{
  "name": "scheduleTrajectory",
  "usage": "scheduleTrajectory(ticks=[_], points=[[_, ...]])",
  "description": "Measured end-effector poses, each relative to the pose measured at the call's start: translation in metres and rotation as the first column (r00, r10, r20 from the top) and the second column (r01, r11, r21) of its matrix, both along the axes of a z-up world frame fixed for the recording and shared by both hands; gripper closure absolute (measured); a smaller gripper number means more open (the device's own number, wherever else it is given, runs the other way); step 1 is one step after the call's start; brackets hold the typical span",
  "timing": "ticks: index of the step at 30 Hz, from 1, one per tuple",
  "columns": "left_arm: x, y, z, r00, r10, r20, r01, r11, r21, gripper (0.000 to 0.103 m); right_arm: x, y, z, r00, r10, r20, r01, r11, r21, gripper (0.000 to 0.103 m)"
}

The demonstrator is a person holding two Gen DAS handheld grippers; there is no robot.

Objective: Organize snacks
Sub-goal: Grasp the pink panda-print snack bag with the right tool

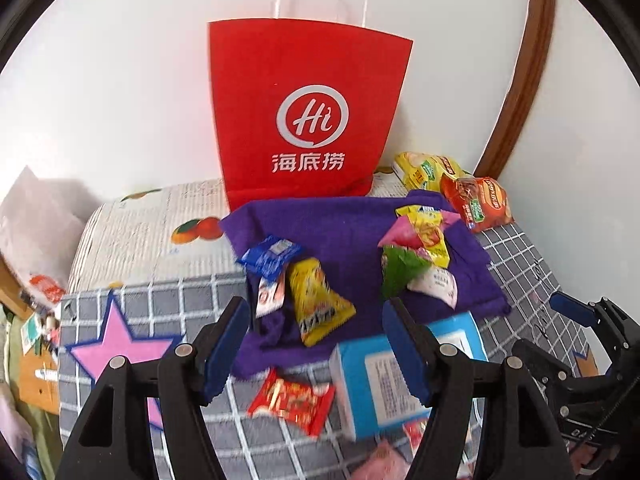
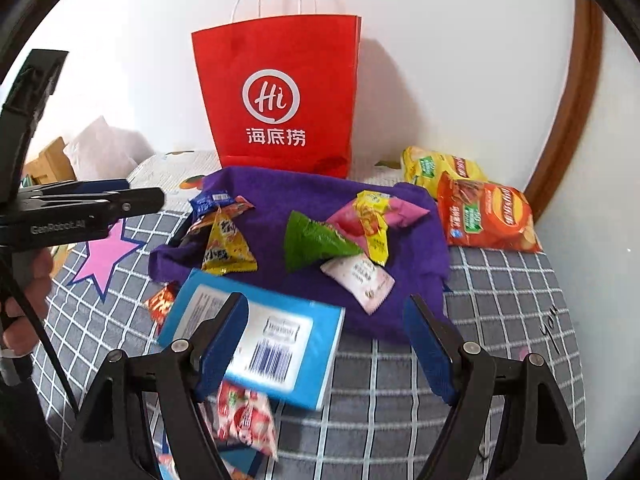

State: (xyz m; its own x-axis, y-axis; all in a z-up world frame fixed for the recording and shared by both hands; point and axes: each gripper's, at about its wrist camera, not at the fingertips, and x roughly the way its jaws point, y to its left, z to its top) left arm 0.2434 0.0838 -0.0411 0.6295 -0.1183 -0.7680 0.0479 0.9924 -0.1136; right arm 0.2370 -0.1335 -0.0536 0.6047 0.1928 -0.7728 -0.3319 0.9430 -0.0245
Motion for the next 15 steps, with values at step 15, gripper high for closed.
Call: scheduleTrajectory(ticks=[15], points=[[-0.082,0.030,-0.023,0.998,0.054,-0.029,-0.055,0.998,-0.031,0.036,-0.070,-0.008,-0.028,0.995,0.004,-0.098,0.005,0.995,0.095,0.027]])
